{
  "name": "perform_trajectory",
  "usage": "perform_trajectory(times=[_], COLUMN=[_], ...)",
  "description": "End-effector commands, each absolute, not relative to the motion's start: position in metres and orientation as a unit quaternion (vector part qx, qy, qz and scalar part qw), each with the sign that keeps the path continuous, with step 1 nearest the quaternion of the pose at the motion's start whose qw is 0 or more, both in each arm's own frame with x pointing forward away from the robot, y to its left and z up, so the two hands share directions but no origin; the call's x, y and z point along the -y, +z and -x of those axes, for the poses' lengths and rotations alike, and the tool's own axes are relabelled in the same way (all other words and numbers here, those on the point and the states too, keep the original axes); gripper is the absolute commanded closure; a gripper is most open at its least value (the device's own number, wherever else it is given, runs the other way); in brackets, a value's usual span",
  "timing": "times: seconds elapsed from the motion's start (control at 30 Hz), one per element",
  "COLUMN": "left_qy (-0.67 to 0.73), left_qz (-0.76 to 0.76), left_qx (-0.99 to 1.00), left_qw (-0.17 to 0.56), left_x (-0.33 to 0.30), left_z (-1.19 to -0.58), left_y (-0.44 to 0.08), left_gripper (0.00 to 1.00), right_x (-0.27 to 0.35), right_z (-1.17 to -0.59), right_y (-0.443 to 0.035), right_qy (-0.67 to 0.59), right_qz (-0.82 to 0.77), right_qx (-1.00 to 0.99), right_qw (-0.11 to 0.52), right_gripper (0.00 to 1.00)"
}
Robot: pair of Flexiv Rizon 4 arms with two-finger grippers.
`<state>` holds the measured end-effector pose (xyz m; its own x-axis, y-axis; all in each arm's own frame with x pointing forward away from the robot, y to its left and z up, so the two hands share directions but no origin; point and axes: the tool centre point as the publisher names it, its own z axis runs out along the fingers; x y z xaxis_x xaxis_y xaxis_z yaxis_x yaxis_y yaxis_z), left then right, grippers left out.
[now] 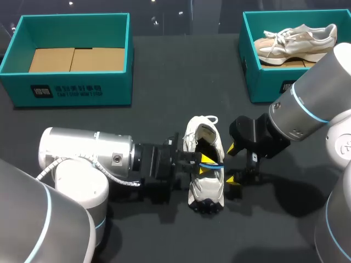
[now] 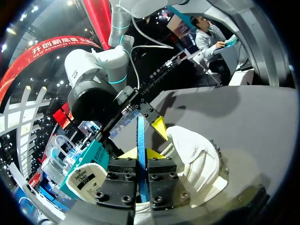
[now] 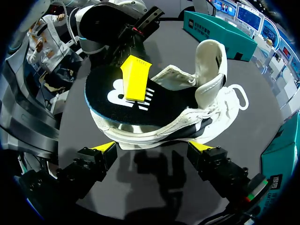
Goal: Take the shoe out of the shoebox, open the shoe tongue, remove and reinsert the insole, then place the shoe into the shoebox
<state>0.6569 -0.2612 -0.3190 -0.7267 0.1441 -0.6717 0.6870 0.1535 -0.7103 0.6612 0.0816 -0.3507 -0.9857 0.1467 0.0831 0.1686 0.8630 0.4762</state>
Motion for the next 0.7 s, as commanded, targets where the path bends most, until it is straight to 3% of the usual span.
perform_trajectory(times=[0.03, 0.47, 0.5, 0.53, 0.7], left_qy=[-0.568, -0.553, -0.561, -0.563, -0.573], left_qz=[-0.301, -0.292, -0.285, -0.284, -0.268], left_qx=[-0.728, -0.739, -0.739, -0.738, -0.743], left_qw=[0.238, 0.25, 0.242, 0.24, 0.216], left_x=[0.273, 0.26, 0.26, 0.259, 0.256], left_z=[-0.672, -0.678, -0.673, -0.67, -0.656], left_y=[-0.331, -0.331, -0.327, -0.324, -0.312], left_gripper=[1.0, 1.0, 0.74, 0.67, 0.67], right_x=[-0.082, -0.082, -0.082, -0.082, -0.082], right_z=[-0.659, -0.659, -0.659, -0.659, -0.659], right_y=[-0.351, -0.351, -0.351, -0.351, -0.351], right_qy=[-0.248, -0.248, -0.248, -0.248, -0.248], right_qz=[0.082, 0.082, 0.082, 0.082, 0.082], right_qx=[0.965, 0.965, 0.965, 0.965, 0.965], right_qw=[0.02, 0.02, 0.02, 0.02, 0.02], right_gripper=[0.0, 0.0, 0.0, 0.0, 0.0])
